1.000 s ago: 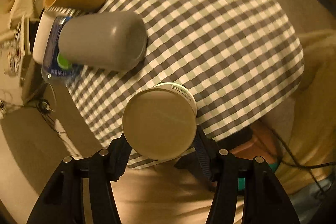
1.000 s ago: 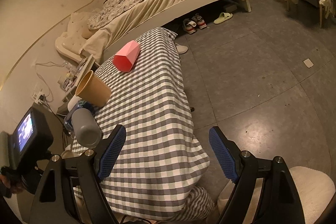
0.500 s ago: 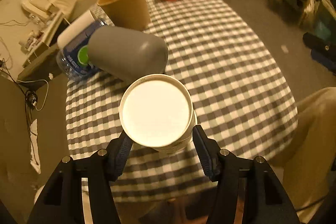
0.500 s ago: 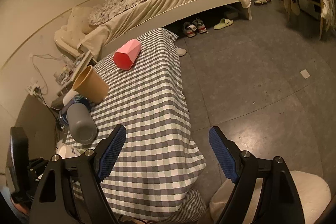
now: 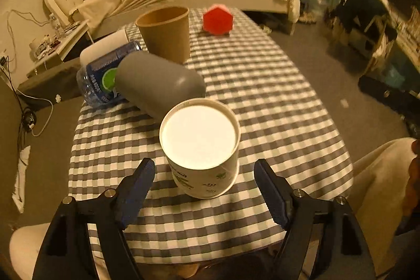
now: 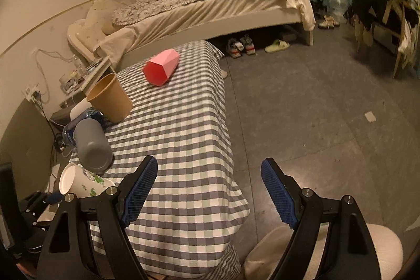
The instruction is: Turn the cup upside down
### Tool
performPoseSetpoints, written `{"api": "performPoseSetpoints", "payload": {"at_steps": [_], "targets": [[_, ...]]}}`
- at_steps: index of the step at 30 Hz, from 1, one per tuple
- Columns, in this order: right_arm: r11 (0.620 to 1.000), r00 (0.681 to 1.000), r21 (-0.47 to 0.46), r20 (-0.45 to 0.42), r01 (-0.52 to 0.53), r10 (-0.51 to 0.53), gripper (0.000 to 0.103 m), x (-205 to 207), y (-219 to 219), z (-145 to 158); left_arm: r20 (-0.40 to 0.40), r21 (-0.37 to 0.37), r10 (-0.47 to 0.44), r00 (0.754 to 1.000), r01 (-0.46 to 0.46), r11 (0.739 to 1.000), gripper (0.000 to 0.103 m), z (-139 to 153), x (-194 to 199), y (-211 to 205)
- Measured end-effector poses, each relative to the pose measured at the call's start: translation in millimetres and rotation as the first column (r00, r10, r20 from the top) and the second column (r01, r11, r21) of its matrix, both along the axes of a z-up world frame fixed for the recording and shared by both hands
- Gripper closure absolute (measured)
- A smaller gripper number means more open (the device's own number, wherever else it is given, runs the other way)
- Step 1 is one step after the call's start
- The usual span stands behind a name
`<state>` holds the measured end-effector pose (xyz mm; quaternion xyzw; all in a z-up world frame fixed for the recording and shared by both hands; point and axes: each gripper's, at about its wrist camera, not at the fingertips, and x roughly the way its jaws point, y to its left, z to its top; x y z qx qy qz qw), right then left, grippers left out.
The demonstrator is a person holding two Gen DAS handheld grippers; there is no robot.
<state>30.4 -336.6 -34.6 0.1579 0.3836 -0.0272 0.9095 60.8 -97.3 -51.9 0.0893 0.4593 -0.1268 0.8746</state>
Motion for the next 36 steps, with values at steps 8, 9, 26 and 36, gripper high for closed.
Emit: {"api": "performPoseSetpoints", "payload": {"at_steps": [8,9,26,36], "targets": [[0.996,0.995,-0.085,0.084,-0.04,0.047,0.022,-20.8,31.3,21.4,0.102,-0.113,0.079,0.992,-0.067,0.991,0.022,23.4,-21.7,28.2],[0.995,0.994,-0.091,0.092,-0.044,0.052,0.022,-23.5,35.5,23.4,0.12,-0.13,0.093,0.988,-0.078,0.988,0.022,25.8,-25.3,33.2],[0.951,0.981,-0.264,0.062,-0.163,0.185,0.013,-45.2,141.6,12.2,0.282,-0.183,0.216,0.935,-0.168,0.969,0.01,32.3,-57.4,96.1],[0.938,0.979,-0.297,0.046,-0.178,0.2,0.005,-30.9,161.7,5.1,0.24,-0.216,0.286,0.928,-0.237,0.947,0.003,22.2,-50.9,118.7]]}}
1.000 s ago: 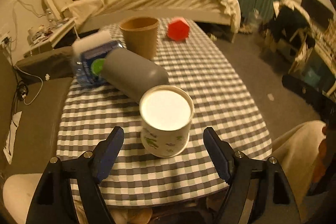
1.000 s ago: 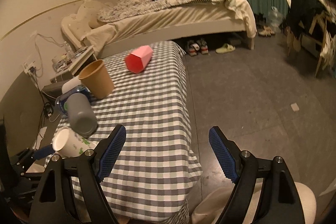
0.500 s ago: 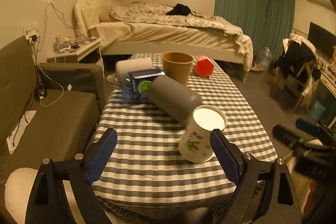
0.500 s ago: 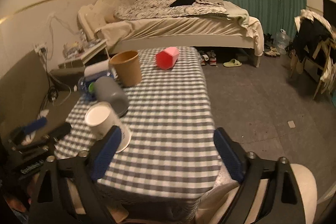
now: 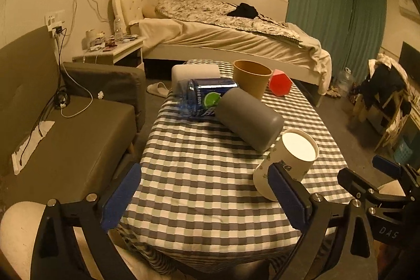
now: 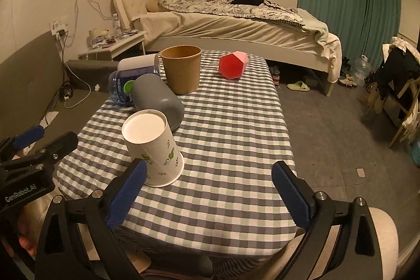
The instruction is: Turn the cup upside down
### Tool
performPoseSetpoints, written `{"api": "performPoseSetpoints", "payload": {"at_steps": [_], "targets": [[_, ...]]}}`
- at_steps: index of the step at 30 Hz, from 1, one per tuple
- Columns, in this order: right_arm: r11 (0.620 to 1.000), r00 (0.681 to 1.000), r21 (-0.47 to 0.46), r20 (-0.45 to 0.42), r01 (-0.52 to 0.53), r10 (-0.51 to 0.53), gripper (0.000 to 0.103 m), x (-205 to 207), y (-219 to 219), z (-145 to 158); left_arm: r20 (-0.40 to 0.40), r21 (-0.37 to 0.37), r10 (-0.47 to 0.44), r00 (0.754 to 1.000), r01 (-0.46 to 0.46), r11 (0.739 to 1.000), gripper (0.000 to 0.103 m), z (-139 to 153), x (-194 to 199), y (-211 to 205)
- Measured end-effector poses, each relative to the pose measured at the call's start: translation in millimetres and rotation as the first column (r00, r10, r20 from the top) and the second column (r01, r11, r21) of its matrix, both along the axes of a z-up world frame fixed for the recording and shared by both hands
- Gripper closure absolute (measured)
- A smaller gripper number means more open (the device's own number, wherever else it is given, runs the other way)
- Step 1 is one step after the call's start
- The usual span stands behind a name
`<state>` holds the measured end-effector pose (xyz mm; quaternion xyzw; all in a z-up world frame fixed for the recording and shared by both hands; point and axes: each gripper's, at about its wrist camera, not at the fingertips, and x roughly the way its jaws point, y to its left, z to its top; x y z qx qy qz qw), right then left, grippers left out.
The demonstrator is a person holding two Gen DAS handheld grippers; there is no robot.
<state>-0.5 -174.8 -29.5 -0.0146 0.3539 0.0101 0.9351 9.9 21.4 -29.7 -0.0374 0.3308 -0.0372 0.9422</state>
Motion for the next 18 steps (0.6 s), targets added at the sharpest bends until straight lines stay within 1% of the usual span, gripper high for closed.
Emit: {"api": "performPoseSetpoints", "payload": {"at_steps": [7,13,18], "targets": [[1.0,1.0,-0.011,-0.002,0.013,-0.013,0.002,3.4,1.4,-1.8,-0.012,-0.013,-0.002,1.0,0.002,1.0,0.003,-0.3,1.9,0.4],[0.999,0.999,-0.002,-0.006,0.038,-0.038,0.002,3.6,-4.1,-2.4,-0.013,0.002,-0.009,1.0,0.009,1.0,0.002,0.0,2.7,-4.1],[0.999,0.999,0.005,-0.007,0.046,-0.046,0.002,3.4,-6.6,-2.0,-0.011,0.012,0.003,1.0,-0.003,1.0,0.002,0.0,2.4,-4.3]]}}
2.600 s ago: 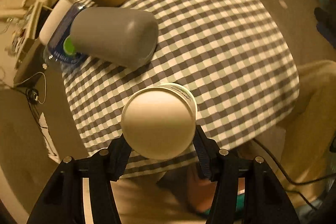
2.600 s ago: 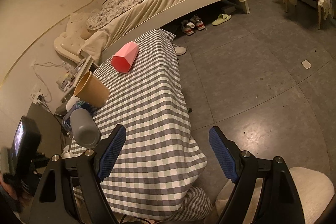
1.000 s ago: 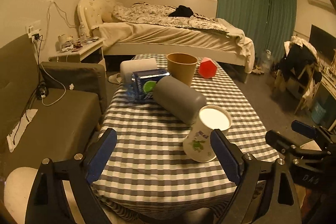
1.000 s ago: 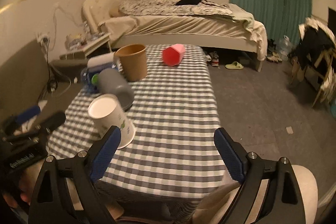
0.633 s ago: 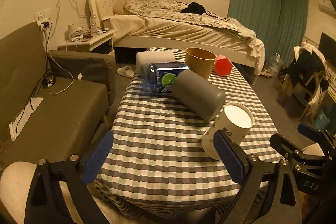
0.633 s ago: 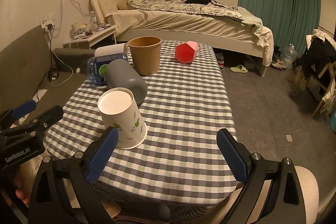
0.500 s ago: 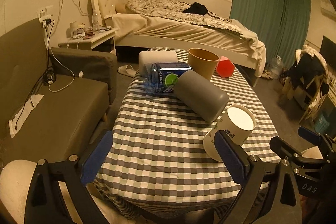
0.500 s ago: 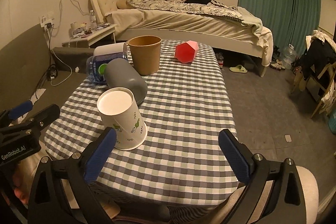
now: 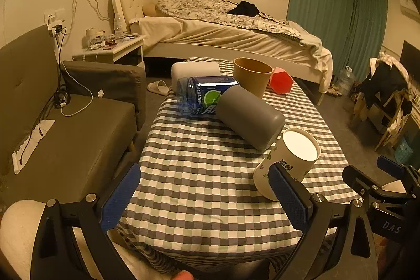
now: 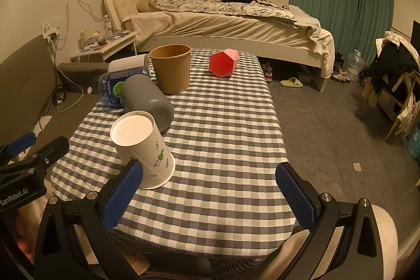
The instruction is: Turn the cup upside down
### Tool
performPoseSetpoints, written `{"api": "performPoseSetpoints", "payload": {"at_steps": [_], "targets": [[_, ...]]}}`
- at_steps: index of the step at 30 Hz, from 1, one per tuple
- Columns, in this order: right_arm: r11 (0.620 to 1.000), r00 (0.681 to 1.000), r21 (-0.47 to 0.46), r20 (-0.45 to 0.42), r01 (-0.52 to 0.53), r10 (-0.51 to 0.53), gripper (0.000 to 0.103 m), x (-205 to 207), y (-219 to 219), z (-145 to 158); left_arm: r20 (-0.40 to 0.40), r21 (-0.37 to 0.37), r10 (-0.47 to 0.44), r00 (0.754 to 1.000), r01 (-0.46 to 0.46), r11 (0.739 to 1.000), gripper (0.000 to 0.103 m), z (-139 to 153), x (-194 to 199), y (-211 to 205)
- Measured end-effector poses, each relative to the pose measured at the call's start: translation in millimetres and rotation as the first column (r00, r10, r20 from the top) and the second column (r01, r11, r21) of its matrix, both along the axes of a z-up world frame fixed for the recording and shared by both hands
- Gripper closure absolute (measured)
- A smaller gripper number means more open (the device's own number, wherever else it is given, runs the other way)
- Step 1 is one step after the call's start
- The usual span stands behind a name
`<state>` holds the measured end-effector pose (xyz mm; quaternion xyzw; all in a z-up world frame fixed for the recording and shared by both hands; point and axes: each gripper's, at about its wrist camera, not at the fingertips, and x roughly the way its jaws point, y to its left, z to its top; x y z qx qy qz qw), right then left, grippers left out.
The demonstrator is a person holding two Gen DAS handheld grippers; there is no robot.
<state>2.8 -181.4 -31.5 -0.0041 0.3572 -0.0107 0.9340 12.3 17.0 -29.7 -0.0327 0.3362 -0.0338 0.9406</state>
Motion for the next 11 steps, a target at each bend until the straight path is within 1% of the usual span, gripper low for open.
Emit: {"api": "performPoseSetpoints", "payload": {"at_steps": [11], "targets": [[1.0,1.0,0.0,-0.004,0.001,-0.001,0.002,-0.4,-0.6,-0.2,0.004,0.002,0.007,1.0,-0.007,1.0,0.002,-0.5,-1.4,2.8]]}}
